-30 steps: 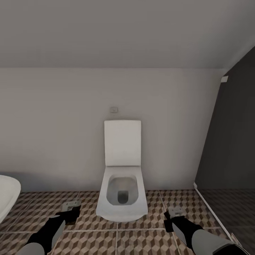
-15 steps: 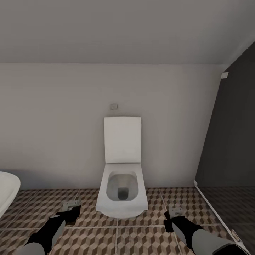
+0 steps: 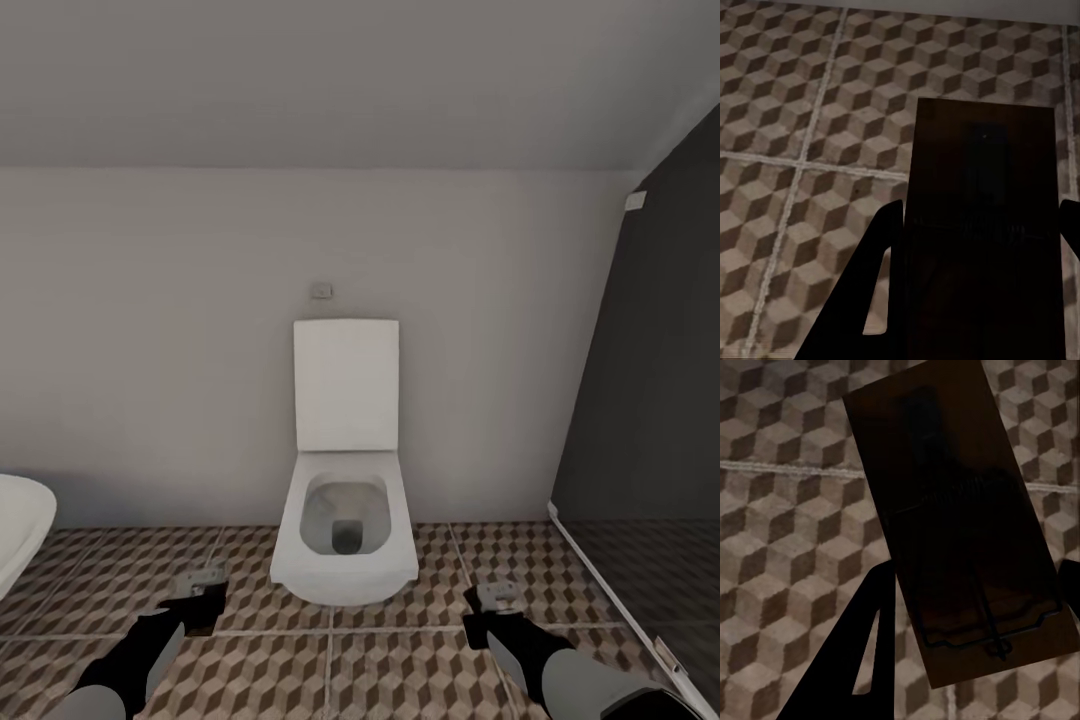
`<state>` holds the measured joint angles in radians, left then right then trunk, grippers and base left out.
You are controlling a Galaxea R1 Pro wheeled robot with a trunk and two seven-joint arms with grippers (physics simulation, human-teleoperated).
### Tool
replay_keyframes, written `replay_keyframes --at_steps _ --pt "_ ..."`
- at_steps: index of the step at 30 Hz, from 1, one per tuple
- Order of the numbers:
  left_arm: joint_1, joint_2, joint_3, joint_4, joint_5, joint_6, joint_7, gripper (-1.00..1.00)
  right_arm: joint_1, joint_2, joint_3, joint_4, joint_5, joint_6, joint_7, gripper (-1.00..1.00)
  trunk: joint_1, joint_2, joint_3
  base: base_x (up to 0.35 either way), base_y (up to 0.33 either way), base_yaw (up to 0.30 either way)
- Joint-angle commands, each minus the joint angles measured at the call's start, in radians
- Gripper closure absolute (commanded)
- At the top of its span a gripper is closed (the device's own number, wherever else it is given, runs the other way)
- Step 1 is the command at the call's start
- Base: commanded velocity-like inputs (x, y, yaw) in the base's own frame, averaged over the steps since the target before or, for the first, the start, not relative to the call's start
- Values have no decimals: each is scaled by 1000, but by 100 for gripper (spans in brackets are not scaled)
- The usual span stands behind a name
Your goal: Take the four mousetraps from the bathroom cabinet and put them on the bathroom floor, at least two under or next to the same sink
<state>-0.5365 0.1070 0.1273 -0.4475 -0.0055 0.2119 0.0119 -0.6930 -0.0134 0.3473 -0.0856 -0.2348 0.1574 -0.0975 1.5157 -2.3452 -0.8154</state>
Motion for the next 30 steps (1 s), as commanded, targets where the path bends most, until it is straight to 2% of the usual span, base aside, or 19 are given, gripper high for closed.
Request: replay_keyframes --at_steps 1,7,11,13,15,16,17,19,23,30 --pt "0 0 2 -1 -2 6 2 100 0 0 8 -2 -10 4 -3 100 4 -8 -4 0 0 0" --pt "0 -1 1 1 0 8 0 100 0 0 5 1 -15 -3 -5 100 27 -50 -23 0 0 0" --pt "0 -3 0 -27 -4 44 0 100 0 2 2 1 -17 5 -8 100 42 -78 -36 0 0 0" --pt "0 -4 0 -63 -4 74 0 100 0 4 1 0 -18 9 -12 100 50 -92 -42 0 0 0" --pt "0 -5 0 -120 -5 147 0 100 0 5 0 -7 -18 17 -23 100 57 -106 -48 0 0 0" --pt "0 -6 0 -186 -5 223 1 100 0 4 -1 -26 -18 49 -37 100 61 -113 -51 0 0 0" --pt "0 -11 0 -219 -5 244 4 100 0 4 -2 -64 -18 80 -55 100 65 -120 -54 0 0 0" --pt "-1 -23 0 -237 -3 257 9 100 1 6 -10 -121 -19 117 -96 100 73 -134 -61 0 0 0" --pt "-2 -28 0 -233 -1 261 12 100 0 9 -36 -138 -20 134 -133 100 85 -155 -74 0 0 0" --pt "-2 -30 0 -226 -1 262 13 100 -2 21 -57 -141 -21 143 -148 100 88 -157 -101 0 0 0"
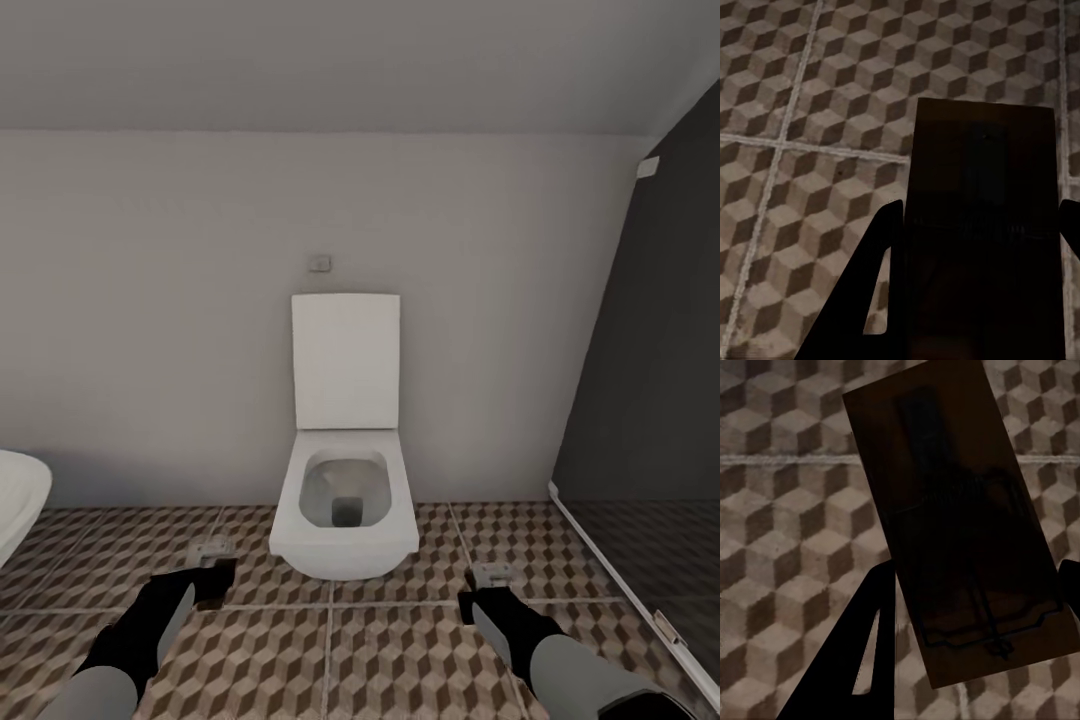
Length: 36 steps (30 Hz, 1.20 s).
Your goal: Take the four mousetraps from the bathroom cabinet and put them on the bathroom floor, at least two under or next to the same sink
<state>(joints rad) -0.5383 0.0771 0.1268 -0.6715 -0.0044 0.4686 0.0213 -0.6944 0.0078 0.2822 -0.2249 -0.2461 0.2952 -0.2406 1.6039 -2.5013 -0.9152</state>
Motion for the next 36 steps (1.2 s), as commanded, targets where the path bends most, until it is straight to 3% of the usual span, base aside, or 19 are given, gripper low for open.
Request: replay_keyframes --at_steps 1,36 --pt "-1 0 0 1 -2 5 3 100 0 1 8 -1 -10 4 -5 100 0 -1 -5 0 0 0" --pt "-3 3 0 4 -9 -10 3 100 -1 3 5 -2 -22 -30 -5 100 16 -9 -140 0 0 0"
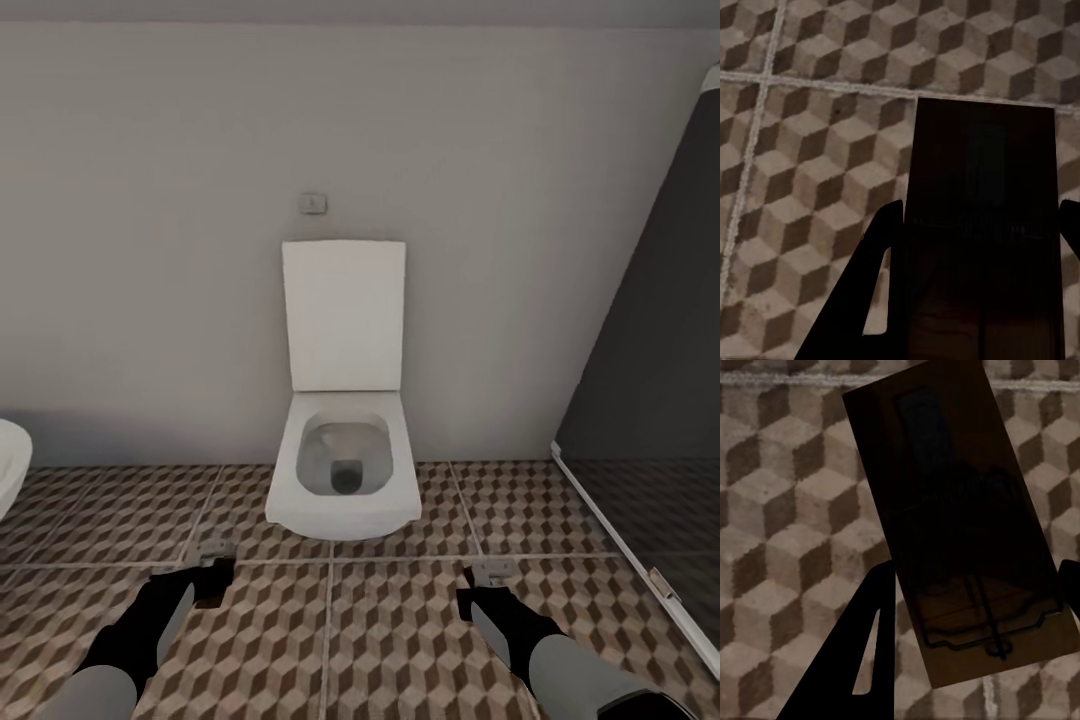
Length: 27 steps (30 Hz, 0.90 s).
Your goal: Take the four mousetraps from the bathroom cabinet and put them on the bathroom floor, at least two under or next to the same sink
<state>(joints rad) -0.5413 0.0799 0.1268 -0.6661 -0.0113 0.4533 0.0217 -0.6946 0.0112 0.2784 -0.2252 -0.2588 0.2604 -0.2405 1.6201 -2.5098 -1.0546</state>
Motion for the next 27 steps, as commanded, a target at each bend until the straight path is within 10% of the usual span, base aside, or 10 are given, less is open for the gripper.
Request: replay_keyframes --at_steps 1,27 --pt "0 0 1 -2 -3 5 3 100 0 0 8 -2 -10 5 -5 100 0 -1 -5 0 0 0" --pt "0 0 4 -15 -3 -6 3 100 0 0 9 -11 -8 3 4 100 12 -7 -105 0 0 0"
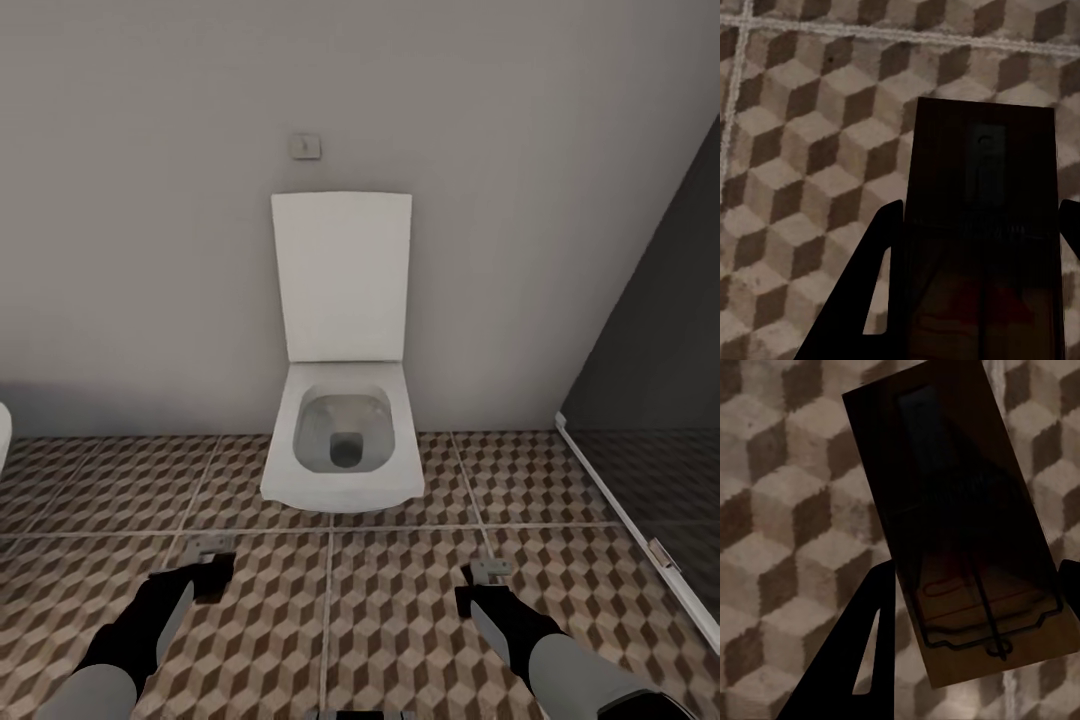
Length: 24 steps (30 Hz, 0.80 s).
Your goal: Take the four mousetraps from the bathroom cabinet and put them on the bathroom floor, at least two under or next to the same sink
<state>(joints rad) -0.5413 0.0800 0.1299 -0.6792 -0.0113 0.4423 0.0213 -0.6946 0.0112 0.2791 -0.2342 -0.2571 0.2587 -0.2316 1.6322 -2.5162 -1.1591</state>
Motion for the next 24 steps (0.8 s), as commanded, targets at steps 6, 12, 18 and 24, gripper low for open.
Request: replay_keyframes --at_steps 6,12,18,24 --pt "0 0 1 -3 -3 -3 3 100 0 0 9 -2 -10 5 -5 100 2 -2 -24 0 0 0" --pt "0 0 2 -3 -3 -6 3 100 0 0 9 -2 -10 5 -5 100 5 -3 -47 0 0 0" --pt "0 0 2 -3 -2 -6 2 100 0 0 9 -2 -10 5 -5 100 7 -4 -67 0 0 0" --pt "0 0 1 -5 -1 -5 0 100 0 0 9 -2 -10 5 -5 100 7 -4 -67 0 0 0"
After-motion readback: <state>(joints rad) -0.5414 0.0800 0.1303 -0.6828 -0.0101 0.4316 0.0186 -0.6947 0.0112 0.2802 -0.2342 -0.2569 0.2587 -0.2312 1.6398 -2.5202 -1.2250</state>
